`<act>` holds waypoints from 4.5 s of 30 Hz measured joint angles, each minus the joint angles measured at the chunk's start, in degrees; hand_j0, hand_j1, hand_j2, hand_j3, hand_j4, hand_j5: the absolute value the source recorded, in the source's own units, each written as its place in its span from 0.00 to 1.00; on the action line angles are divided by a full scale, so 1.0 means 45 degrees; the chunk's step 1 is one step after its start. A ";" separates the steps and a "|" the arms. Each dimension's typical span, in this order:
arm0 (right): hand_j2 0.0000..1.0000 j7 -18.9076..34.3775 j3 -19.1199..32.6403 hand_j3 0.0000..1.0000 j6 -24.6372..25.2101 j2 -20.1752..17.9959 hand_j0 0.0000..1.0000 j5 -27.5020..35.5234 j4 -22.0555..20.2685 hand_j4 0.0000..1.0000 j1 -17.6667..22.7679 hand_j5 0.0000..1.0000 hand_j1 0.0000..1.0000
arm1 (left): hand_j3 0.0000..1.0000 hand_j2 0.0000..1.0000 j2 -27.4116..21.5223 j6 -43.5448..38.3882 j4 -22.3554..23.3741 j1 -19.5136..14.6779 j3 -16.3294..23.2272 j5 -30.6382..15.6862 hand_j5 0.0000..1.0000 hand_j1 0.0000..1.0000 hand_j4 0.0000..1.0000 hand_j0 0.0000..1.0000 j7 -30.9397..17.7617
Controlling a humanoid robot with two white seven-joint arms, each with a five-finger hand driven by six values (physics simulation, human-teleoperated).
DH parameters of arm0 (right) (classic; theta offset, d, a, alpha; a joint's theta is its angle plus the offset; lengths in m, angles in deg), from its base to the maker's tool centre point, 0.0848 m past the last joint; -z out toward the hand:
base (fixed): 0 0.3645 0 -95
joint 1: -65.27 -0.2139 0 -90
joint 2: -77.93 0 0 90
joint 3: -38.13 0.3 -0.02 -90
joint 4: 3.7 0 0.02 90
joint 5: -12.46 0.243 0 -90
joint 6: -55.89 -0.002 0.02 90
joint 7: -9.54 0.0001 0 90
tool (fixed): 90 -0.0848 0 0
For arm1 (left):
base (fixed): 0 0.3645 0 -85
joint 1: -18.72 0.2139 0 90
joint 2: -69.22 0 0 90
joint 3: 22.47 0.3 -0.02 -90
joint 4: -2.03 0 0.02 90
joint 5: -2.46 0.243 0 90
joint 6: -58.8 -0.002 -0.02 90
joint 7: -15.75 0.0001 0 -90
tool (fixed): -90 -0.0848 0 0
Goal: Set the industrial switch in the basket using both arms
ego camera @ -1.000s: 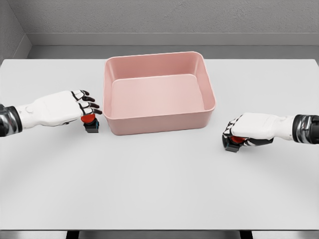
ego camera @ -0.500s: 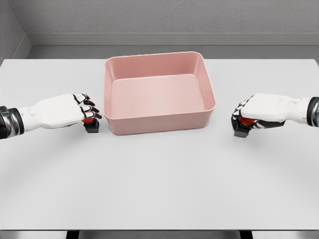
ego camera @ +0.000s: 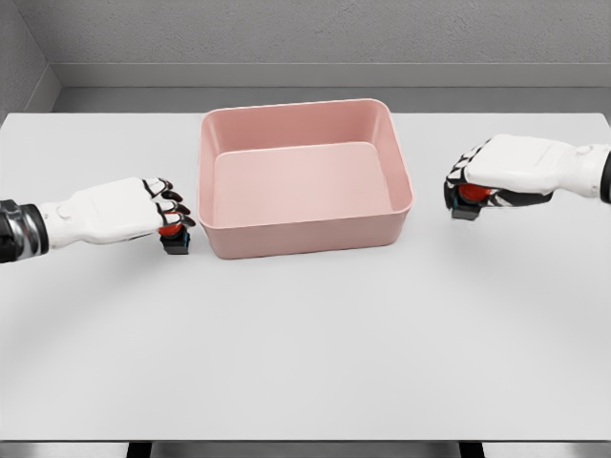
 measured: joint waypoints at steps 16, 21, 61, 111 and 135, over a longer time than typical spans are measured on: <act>0.50 0.0003 -0.2064 0.50 0.2359 0.1847 0.50 0.0008 0.0042 0.50 -0.3105 0.50 0.50 | 0.82 0.82 0.0083 0.0001 0.0213 -0.0273 0.0514 0.0095 0.82 0.82 0.82 0.82 -0.0001; 0.50 0.0000 -0.2913 0.50 0.3121 0.2702 0.50 0.0018 0.0062 0.50 -0.3906 0.50 0.50 | 0.78 0.78 0.0097 0.0001 0.0270 -0.0293 0.0546 0.0231 0.78 0.78 0.78 0.78 -0.0001; 1.00 0.0007 0.0510 1.00 0.0294 0.2050 1.00 -0.0080 0.1307 1.00 -0.0372 1.00 1.00 | 0.02 0.02 -0.0784 0.0022 0.0556 -0.0429 0.0070 -0.0461 0.02 0.02 0.02 0.02 -0.0218; 1.00 0.0001 0.4728 1.00 -0.3272 0.1215 1.00 -0.0097 0.1233 1.00 0.2715 1.00 1.00 | 1.00 1.00 0.4492 0.0008 0.1403 -0.3106 0.0926 -0.0246 1.00 1.00 1.00 1.00 -0.0656; 1.00 0.0002 0.4683 1.00 -0.3289 0.1222 1.00 -0.0080 0.1162 1.00 0.2716 1.00 1.00 | 1.00 1.00 0.0393 0.0007 0.2455 -0.0763 -0.1994 -0.3661 1.00 1.00 1.00 1.00 -0.0756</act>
